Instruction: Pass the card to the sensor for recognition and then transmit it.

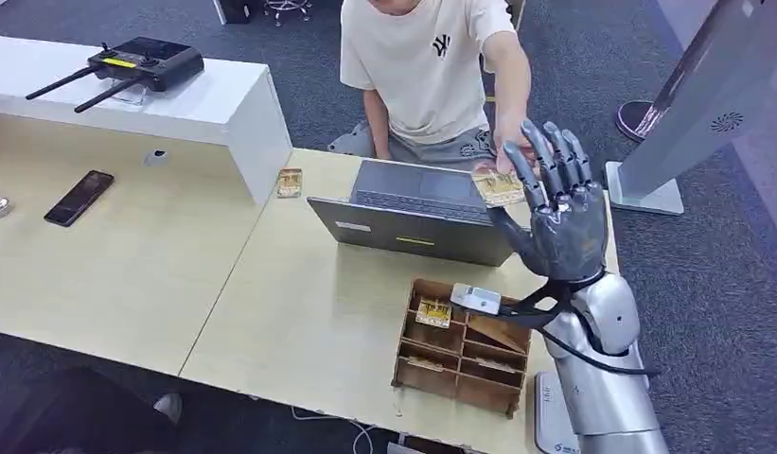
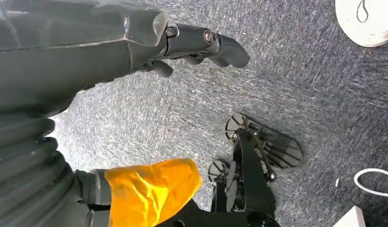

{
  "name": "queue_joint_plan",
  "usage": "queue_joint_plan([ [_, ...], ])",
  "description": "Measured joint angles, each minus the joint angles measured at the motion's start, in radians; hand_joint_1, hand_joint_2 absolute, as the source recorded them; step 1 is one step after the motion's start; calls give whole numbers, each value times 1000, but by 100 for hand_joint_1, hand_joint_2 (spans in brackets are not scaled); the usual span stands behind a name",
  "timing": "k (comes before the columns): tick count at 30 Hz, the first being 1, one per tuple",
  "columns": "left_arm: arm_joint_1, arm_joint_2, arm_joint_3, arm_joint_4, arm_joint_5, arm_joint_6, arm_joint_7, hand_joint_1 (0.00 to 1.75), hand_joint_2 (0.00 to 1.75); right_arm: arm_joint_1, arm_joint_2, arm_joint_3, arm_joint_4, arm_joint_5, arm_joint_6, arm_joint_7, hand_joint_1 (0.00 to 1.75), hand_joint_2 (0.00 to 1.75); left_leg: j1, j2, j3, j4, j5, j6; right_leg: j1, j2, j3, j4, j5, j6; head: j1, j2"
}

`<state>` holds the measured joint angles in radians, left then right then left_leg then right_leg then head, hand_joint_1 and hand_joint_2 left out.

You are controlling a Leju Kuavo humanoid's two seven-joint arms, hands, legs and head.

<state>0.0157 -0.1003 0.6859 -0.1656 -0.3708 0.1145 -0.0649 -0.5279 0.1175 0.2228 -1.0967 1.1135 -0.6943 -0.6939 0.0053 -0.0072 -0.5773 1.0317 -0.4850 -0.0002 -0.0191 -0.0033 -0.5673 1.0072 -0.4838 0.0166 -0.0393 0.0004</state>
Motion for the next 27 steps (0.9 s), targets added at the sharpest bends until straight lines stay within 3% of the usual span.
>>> queue_joint_plan([
  [3,0,0,0,0,0,1,0,0,175,0,0,-2,0,-2,0,0,166,175,0,0,0,0,0,0,0,0,0,0,0,0,0,0],
  [4,0,0,0,0,0,1,0,0,175,0,0,-2,0,-2,0,0,175,175,0,0,0,0,0,0,0,0,0,0,0,0,0,0],
  [8,0,0,0,0,0,1,1,0,175,0,0,-3,0,-2,0,0,171,175,0,0,0,0,0,0,0,0,0,0,0,0,0,0],
  [12,0,0,0,0,0,1,1,0,175,0,0,-3,1,-19,0,0,159,175,0,0,0,0,0,0,0,0,0,0,0,0,0,0],
  [14,0,0,0,0,0,1,1,0,175,0,0,-3,2,-22,0,0,168,175,0,0,0,0,0,0,0,0,0,0,0,0,0,0],
  [20,0,-1,0,0,1,0,2,0,175,1,0,-4,18,-24,0,0,164,175,0,0,0,0,0,0,0,0,0,0,0,0,0,0],
  [27,0,-2,0,1,1,0,2,0,175,6,0,-14,45,-41,0,0,175,175,0,0,0,0,0,0,0,0,0,0,0,0,0,0],
])
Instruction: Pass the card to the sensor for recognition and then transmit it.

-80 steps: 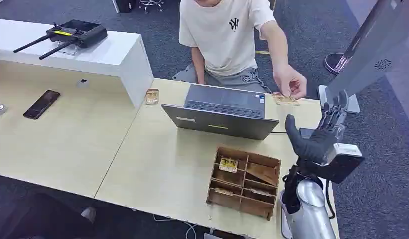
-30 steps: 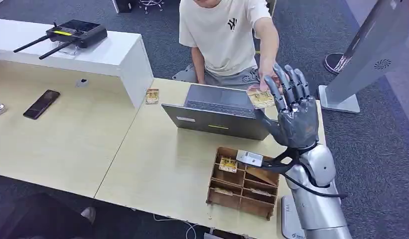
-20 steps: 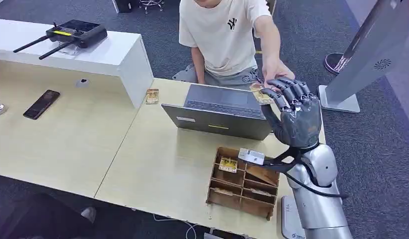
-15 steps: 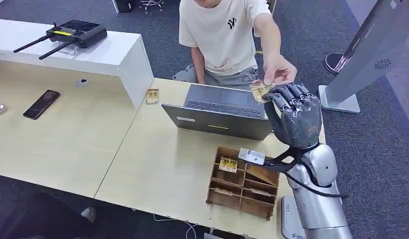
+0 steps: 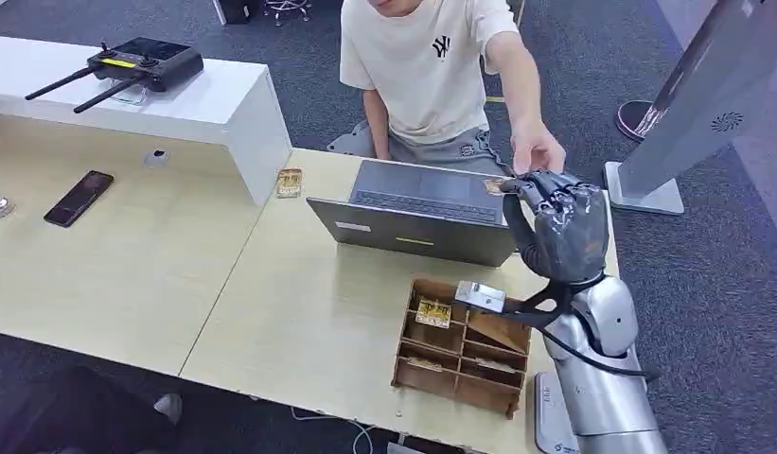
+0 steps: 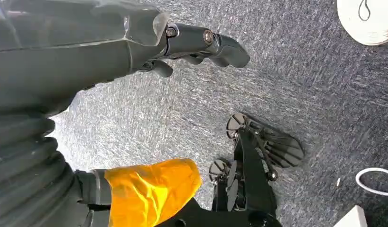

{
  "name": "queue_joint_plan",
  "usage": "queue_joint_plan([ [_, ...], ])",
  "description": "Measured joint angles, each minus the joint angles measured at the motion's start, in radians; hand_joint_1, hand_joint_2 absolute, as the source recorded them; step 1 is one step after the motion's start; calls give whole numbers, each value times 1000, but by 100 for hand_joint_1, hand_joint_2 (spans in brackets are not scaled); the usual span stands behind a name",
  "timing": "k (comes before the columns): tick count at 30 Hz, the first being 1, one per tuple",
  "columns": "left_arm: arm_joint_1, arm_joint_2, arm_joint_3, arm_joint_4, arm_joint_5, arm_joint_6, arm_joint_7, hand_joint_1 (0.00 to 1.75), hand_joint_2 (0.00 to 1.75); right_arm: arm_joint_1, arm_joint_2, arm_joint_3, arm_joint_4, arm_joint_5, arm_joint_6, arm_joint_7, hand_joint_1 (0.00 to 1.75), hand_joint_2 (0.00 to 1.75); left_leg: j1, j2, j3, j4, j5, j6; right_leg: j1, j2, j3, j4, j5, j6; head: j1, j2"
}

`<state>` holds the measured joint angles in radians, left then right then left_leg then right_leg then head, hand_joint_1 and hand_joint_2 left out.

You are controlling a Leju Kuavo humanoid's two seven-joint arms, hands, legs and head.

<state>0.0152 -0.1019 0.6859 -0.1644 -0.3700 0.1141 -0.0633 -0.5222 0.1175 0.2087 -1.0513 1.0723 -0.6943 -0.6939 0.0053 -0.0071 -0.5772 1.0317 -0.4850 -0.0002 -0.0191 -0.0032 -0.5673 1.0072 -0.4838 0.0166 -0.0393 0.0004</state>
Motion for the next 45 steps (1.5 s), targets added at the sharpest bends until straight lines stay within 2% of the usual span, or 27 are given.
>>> queue_joint_plan([
  [12,0,-6,0,0,2,0,0,0,175,11,24,-55,23,-64,0,0,175,175,0,0,0,0,0,0,0,0,0,0,0,0,0,0],
  [18,-1,-14,0,0,8,1,0,0,175,18,55,-80,42,-263,0,0,175,175,0,0,0,0,0,0,0,0,0,0,0,0,0,0],
  [23,-1,-17,0,0,15,0,0,0,175,19,55,-47,100,-543,0,22,175,175,0,0,0,0,0,0,0,0,0,0,0,0,0,0],
  [33,-2,-23,0,0,18,0,0,0,175,19,51,8,132,-589,0,34,175,175,0,1,0,0,0,0,0,1,0,0,0,0,0,0],
  [38,-1,-24,6,0,26,0,0,0,175,27,10,83,127,-727,6,131,175,175,0,1,0,0,0,0,0,1,0,0,0,0,0,0],
  [41,0,-24,13,0,29,0,0,0,175,54,-29,125,103,-764,11,178,175,175,0,0,0,0,0,0,0,1,0,0,0,0,0,0],
  [45,0,-24,17,0,32,-2,0,0,175,84,-69,150,70,-776,11,211,175,175,0,0,0,0,0,0,0,1,0,0,0,0,0,0],
])
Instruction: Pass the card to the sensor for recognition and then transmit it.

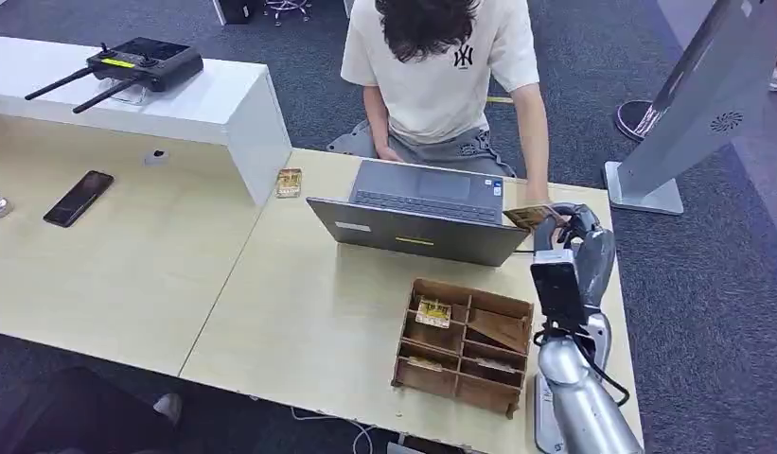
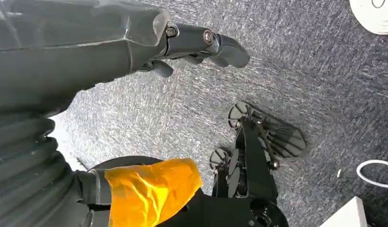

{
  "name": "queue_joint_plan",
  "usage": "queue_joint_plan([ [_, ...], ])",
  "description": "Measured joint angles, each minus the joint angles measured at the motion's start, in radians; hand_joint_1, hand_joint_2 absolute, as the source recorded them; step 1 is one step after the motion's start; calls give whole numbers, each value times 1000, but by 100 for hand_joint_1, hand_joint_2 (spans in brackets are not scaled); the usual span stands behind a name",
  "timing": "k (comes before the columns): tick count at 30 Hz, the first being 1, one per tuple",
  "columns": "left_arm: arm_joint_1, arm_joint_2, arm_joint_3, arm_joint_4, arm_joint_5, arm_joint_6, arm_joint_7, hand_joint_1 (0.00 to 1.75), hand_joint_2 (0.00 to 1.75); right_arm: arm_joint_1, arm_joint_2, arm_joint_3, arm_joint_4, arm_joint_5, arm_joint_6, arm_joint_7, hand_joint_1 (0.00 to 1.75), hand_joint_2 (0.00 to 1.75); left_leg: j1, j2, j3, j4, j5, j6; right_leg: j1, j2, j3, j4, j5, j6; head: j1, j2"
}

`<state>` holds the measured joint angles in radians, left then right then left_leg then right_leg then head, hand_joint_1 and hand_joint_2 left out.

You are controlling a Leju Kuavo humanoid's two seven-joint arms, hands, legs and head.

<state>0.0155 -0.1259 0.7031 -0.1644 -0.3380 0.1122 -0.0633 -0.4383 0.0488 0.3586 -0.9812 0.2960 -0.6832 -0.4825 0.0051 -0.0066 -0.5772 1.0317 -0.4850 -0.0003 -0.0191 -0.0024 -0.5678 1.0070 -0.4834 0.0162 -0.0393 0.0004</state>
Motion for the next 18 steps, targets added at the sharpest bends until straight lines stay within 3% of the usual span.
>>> queue_joint_plan([
  [18,2,0,5,0,2,2,0,0,175,72,-45,-8,-121,-123,24,17,175,175,0,0,0,0,0,0,0,0,0,0,0,0,0,0],
])
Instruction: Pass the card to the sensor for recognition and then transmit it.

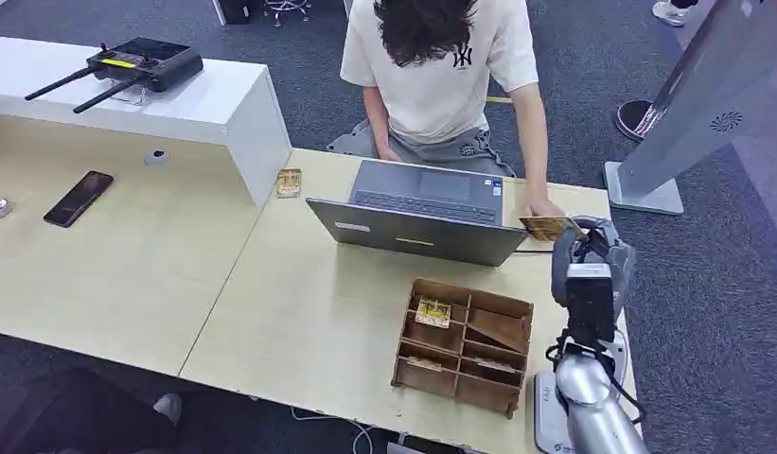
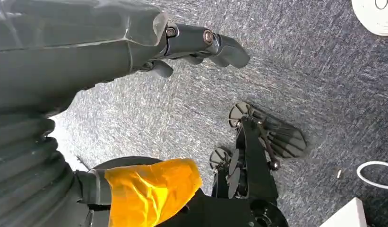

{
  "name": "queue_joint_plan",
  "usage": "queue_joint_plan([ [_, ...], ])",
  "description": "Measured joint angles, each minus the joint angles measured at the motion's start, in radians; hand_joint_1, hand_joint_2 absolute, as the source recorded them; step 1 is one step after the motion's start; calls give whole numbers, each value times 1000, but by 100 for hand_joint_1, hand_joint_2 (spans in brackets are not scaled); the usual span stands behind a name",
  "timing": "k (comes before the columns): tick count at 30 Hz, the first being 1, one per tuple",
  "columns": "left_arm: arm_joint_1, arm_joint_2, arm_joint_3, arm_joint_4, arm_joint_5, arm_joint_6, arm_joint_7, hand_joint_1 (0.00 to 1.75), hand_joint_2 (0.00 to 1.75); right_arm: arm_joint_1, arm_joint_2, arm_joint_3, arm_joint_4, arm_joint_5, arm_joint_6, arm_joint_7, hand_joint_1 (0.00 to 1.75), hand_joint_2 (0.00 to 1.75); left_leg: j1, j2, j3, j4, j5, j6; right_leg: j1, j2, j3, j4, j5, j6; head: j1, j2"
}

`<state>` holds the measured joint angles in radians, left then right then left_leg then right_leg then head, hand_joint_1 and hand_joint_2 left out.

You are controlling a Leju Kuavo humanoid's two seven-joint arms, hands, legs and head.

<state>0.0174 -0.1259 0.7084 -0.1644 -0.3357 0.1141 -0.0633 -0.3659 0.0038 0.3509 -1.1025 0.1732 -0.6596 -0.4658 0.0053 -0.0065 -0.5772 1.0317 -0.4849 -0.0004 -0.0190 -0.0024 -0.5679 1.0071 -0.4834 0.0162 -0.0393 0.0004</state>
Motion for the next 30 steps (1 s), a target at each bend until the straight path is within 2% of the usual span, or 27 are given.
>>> queue_joint_plan([
  [16,4,0,2,0,3,0,0,0,175,23,-5,-61,-8,-102,35,5,175,175,0,0,0,0,0,0,0,0,0,0,0,0,0,0],
  [30,10,1,6,0,7,0,-3,0,175,25,-16,-126,26,-213,119,33,175,175,0,0,0,0,0,0,0,0,0,0,0,0,0,0],
])
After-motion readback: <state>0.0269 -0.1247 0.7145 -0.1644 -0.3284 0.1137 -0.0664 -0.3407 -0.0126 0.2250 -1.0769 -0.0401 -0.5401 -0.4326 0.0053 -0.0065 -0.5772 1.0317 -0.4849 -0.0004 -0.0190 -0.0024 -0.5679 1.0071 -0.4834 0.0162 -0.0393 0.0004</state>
